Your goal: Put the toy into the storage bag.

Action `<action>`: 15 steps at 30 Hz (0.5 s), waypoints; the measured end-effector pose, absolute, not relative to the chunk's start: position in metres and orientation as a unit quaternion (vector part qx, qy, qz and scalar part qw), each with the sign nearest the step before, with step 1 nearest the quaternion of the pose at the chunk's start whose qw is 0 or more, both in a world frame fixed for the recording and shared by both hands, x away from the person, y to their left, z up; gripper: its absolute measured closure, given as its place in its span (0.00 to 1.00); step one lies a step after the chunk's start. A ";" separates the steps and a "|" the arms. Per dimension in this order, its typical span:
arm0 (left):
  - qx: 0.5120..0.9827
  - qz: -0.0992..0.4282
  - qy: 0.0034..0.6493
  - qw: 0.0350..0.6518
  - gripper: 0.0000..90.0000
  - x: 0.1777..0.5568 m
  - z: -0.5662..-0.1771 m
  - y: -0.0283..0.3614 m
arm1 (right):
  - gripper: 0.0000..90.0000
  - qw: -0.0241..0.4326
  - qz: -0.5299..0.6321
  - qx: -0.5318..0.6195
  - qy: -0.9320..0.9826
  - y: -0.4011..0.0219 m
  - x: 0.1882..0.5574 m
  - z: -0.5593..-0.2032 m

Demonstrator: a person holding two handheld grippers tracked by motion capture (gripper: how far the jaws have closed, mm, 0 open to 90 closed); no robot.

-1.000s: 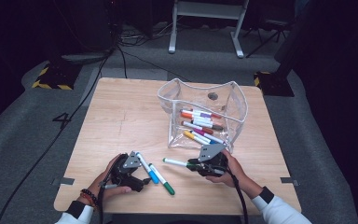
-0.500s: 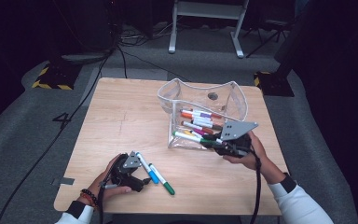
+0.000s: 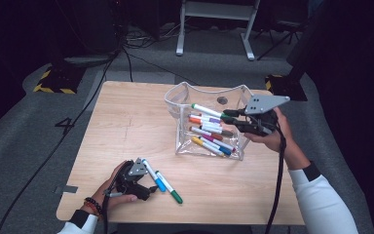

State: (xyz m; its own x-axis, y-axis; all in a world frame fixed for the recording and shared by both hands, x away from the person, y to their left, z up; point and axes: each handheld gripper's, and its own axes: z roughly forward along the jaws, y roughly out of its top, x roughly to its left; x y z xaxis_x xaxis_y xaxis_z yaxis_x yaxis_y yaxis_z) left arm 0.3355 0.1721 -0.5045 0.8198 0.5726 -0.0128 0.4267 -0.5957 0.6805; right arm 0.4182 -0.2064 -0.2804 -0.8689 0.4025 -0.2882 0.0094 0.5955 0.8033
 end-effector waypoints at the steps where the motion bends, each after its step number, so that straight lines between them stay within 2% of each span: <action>1: 0.887 0.104 0.281 0.350 0.11 0.336 -0.504 0.172 | 0.84 0.225 0.428 0.127 0.866 -0.209 0.429 -0.279; 6: 0.887 0.103 0.281 0.351 0.11 0.336 -0.505 0.172 | 0.84 0.226 0.408 0.154 0.871 -0.213 0.455 -0.281; 15: 0.887 0.103 0.281 0.351 0.11 0.336 -0.504 0.172 | 0.84 0.187 0.361 0.194 0.893 -0.212 0.497 -0.303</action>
State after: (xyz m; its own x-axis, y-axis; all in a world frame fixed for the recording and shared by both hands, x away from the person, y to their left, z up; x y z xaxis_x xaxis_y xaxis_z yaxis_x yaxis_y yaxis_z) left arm 0.3357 0.1720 -0.5045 0.8211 0.5706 -0.0138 0.4256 -0.5961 0.6808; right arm 0.4972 -0.2124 -0.3029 -0.8546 0.4818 -0.1937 0.2118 0.6640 0.7172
